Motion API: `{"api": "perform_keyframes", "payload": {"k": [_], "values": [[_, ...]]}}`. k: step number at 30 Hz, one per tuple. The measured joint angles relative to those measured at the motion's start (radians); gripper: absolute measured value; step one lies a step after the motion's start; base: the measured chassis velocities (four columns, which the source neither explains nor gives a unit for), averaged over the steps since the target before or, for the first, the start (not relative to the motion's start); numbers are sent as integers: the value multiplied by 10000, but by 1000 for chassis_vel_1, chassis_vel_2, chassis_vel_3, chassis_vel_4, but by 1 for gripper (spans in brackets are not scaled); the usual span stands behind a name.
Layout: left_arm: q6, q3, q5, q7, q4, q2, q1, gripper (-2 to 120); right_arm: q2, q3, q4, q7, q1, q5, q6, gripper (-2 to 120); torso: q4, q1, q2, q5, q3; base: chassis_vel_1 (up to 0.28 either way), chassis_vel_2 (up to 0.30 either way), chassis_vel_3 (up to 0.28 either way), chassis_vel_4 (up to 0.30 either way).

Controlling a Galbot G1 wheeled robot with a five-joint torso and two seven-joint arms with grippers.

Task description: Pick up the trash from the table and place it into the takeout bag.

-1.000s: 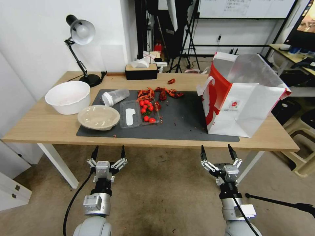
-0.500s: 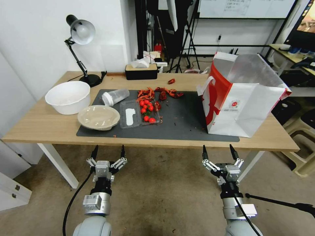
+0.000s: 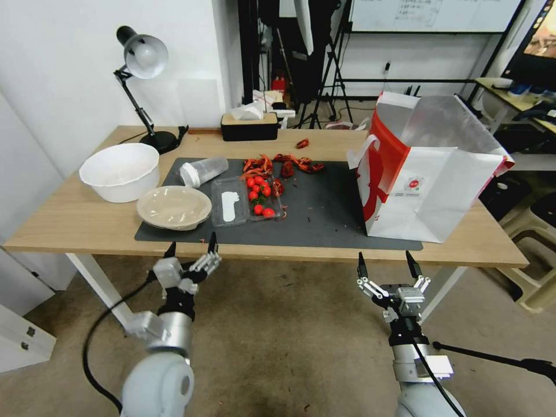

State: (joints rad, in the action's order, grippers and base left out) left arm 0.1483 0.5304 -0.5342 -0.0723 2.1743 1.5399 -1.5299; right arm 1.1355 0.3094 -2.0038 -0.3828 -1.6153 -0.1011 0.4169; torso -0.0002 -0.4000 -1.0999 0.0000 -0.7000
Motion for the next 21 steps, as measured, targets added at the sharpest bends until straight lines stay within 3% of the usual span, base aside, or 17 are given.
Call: {"api": "perform_keyframes", "payload": {"k": [5,9,16,21], "values": [[1204,103,-1720,-918,140,-291,475,100,4,0,-35,-25,44,26,-25,100,1,0,-1,-1,-1,0,0,0,0],[1674,262,-2836,-1631,-41,-526,918,100,6,-12,-55,-39,55,42,-61,100,1,0,-1,-1,0,0,0,0,0],[1893,528,-3909,-2387,-395,-859,1455,100,3,-56,-103,-67,124,87,-142,100,2,0,0,-1,0,0,0,0,0],[1886,639,-4127,-2529,-606,-1022,1649,100,12,-92,-120,-87,170,129,-191,100,2,0,0,-1,0,0,0,0,0]]}}
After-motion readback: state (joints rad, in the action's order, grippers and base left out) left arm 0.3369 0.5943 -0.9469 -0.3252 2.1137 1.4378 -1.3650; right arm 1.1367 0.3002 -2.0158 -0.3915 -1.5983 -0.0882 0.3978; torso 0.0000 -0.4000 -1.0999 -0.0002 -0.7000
